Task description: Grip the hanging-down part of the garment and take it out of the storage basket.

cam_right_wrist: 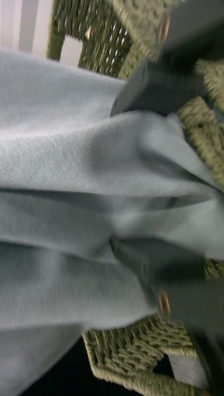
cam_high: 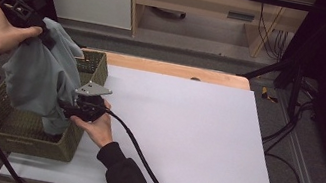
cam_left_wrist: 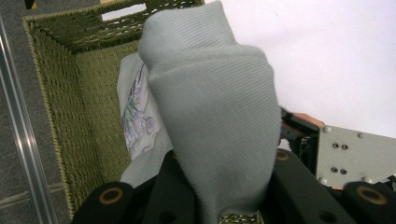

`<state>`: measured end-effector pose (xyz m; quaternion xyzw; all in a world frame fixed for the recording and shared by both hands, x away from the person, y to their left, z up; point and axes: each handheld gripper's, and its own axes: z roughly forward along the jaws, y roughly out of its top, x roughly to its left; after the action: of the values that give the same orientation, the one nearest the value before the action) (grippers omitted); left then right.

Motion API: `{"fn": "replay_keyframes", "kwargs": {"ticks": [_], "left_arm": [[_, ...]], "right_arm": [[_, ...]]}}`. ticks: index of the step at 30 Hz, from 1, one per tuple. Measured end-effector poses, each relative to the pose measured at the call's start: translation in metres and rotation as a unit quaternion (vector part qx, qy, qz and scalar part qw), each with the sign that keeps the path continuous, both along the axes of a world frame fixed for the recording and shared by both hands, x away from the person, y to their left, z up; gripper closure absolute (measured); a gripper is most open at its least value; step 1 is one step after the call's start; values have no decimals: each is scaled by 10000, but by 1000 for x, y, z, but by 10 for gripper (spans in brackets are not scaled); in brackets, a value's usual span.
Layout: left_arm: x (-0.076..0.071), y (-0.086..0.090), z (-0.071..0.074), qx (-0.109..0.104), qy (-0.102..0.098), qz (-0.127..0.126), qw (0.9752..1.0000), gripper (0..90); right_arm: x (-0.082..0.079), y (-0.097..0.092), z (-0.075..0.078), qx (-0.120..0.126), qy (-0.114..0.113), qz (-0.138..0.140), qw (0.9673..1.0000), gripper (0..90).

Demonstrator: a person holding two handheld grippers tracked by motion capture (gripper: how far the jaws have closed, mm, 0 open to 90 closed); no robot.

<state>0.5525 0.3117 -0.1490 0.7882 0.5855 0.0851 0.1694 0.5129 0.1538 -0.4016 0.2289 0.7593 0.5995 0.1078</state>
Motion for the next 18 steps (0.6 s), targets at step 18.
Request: {"fn": "replay_keyframes", "kwargs": {"ticks": [18], "left_arm": [[-7, 15, 3, -42, -83, 132, 9999, 798]], "right_arm": [[-5, -33, 26, 10, -20, 400, 9992, 872]]}}
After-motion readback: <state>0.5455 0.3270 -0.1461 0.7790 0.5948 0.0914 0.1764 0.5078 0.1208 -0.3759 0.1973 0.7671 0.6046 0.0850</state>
